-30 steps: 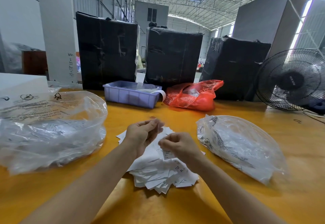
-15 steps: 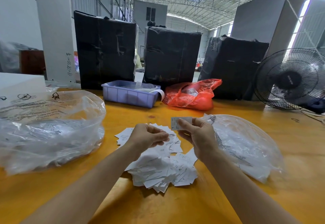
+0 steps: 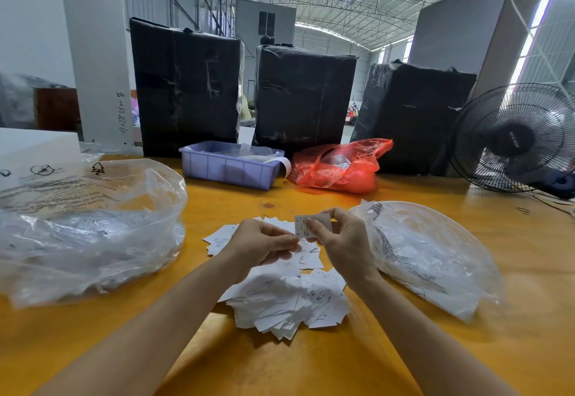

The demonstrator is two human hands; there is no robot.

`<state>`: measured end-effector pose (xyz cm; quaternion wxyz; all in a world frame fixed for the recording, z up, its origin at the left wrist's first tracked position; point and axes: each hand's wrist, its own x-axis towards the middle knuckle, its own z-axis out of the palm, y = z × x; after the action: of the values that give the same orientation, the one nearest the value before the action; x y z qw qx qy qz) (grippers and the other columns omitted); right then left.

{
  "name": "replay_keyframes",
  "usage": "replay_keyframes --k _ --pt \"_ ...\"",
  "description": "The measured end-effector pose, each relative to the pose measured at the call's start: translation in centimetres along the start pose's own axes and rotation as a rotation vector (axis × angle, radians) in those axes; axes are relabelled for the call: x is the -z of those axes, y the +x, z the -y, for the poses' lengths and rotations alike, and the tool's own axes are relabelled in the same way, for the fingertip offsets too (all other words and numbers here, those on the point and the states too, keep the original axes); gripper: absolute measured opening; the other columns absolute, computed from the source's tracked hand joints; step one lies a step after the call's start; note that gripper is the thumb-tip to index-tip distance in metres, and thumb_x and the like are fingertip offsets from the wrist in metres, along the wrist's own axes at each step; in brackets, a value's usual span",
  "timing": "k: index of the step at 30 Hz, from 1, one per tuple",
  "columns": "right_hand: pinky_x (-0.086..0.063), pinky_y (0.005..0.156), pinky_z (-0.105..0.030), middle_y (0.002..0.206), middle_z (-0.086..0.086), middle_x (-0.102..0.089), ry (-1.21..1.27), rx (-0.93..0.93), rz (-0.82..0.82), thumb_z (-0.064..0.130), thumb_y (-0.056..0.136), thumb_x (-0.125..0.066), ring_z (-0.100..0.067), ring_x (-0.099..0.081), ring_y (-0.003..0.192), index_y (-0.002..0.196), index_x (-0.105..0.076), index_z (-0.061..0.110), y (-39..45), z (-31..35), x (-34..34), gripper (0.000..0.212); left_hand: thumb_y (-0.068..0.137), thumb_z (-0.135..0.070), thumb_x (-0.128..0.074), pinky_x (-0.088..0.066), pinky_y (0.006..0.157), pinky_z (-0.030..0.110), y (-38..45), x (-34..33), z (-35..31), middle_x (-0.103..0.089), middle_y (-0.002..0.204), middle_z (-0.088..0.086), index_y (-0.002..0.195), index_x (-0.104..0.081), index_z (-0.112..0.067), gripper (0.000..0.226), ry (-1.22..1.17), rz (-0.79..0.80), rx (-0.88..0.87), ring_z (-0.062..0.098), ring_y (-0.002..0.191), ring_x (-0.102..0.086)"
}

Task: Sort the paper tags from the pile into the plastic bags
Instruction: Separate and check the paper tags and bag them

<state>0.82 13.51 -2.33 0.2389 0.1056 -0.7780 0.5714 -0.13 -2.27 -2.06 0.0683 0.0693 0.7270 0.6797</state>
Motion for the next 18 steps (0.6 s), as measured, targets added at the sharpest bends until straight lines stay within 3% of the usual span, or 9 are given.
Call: replay_keyframes --k 6,18 --pt "-0.054 0.057 -0.021 0.075 -0.002 -0.067 -0.009 0.051 -0.001 0.011 0.085 -0.068 -0.012 -0.067 0.067 0.078 -0.058 0.018 -0.06 0.05 -0.2 0.014 0.079 -0.01 -0.073 -0.047 0.048 0.014 -0.16 0.14 -0.19 -0.074 0.076 0.009 0.087 -0.072 -0.002 0.011 -0.076 0.062 0.047 0.008 0.055 -0.064" --pt "-0.054 0.063 -0.037 0.076 -0.007 -0.068 -0.091 0.101 0.019 0.014 0.084 -0.07 -0.022 -0.067 0.072 0.081 -0.06 0.017 -0.1 -0.35 -0.33 0.011 0.082 -0.019 -0.07 -0.046 0.046 0.013 -0.16 0.51 -0.4 -0.075 0.079 0.008 0.085 -0.073 -0.006 0.014 -0.086 0.058 0.064 0.007 0.057 -0.066"
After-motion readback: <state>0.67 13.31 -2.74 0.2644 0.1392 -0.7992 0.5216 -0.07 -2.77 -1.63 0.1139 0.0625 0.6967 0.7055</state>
